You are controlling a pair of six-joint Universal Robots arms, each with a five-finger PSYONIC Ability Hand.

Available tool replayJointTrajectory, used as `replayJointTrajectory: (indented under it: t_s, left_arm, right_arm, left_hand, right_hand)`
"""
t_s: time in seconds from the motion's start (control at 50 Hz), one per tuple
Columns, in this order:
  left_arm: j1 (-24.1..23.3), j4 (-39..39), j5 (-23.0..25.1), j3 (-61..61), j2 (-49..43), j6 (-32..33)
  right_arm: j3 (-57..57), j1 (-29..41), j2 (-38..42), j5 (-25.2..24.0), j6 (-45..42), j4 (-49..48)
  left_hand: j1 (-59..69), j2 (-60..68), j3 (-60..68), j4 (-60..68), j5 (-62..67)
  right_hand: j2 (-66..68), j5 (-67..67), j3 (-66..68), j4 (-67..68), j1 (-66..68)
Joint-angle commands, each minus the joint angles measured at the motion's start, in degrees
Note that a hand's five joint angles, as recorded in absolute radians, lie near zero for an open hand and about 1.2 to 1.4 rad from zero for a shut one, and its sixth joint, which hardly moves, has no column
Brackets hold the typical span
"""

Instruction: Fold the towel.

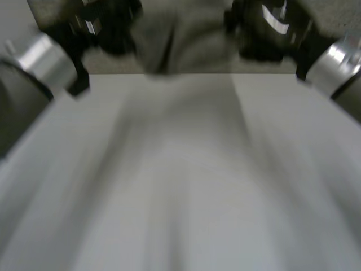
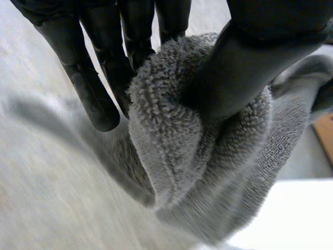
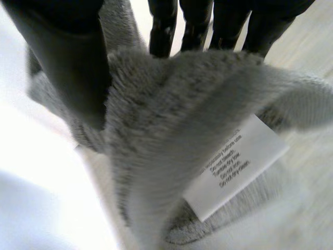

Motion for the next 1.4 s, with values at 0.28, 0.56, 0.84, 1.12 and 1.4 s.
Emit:
replayJointTrajectory:
  t_s: [0.28, 0.56, 0.84, 1.12, 1.4]
  left_arm:
    - [-5.38, 3.02, 2.56, -18.78, -12.08, 16.41]
    - [-0.02, 2.14, 2.56, -14.02, -7.77, 16.58]
    - [2.88, -3.13, 5.72, -18.15, -8.56, 16.94]
    - [9.38, -2.51, 6.69, -20.62, -11.45, 17.11]
    - [8.16, -2.69, 7.04, -18.42, -19.11, 16.58]
  right_arm:
    - [10.25, -5.07, 3.29, 9.9, -29.42, 23.4]
    - [11.66, 1.79, -2.26, 13.34, -5.67, 23.4]
    - [-3.1, 9.35, 17.61, 23.63, -2.33, 23.31]
    - [-17.52, 9.52, 32.72, 33.21, -10.77, 20.06]
    - [-16.02, 8.65, 31.49, 34.09, -14.73, 21.03]
  left_hand:
    - [-46.4, -48.87, -49.15, -50.67, -47.91]
    - [-49.77, -52.24, -52.52, -54.04, -51.28]
    - [-49.43, -51.9, -52.19, -53.71, -50.95]
    - [-49.09, -51.57, -51.85, -53.37, -50.61]
    - [-48.42, -50.89, -51.18, -52.7, -49.94]
  right_hand:
    - [-23.97, -24.48, -24.77, -26.01, -24.04]
    - [-23.97, -24.48, -24.77, -26.01, -24.04]
    - [-23.97, -24.48, -24.77, -26.01, -24.04]
    - [-22.71, -23.22, -23.51, -24.75, -22.78]
    - [25.57, 25.06, 24.76, 23.52, 25.5]
